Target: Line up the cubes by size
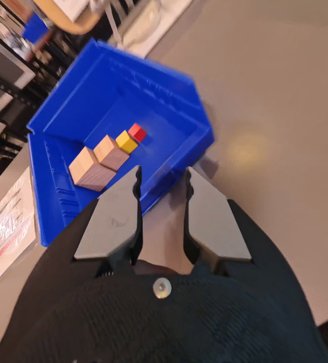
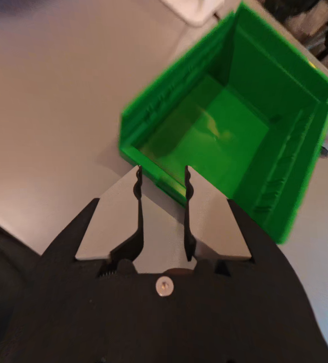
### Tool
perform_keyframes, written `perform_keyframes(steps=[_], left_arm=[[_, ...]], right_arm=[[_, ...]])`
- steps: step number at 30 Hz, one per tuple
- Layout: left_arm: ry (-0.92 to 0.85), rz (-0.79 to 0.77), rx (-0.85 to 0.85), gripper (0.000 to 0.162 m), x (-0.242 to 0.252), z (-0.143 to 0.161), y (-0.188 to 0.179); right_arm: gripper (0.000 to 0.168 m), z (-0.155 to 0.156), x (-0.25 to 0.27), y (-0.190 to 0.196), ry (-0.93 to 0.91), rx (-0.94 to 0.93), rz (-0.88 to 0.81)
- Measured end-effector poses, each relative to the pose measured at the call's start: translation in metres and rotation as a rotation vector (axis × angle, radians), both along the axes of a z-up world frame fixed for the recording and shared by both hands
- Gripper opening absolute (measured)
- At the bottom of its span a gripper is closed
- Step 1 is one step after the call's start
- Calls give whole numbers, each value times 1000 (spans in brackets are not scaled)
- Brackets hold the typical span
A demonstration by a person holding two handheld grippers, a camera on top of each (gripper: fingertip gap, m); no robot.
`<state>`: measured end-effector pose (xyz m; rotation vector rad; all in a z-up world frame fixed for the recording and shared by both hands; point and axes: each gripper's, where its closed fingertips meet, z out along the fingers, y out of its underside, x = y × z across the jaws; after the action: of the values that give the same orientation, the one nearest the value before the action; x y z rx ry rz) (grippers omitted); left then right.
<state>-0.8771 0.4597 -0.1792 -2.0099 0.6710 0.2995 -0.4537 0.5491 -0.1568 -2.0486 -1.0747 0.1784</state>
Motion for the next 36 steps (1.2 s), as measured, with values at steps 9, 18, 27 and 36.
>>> perform_keyframes(steps=[9,18,27,36], left_arm=[[-166,-206,222,35,114,36,19],[-194,-383,153,36,149,6,26],[-389,-372,233,27,146,17,39],[-344,-418,205,34,161,10,22]], right_arm=[[59,22,-158,-24,501,-23,168],[54,9,-248,-6,386,128,344],[49,-4,-254,6,461,185,370],[47,-10,-246,19,440,166,307]])
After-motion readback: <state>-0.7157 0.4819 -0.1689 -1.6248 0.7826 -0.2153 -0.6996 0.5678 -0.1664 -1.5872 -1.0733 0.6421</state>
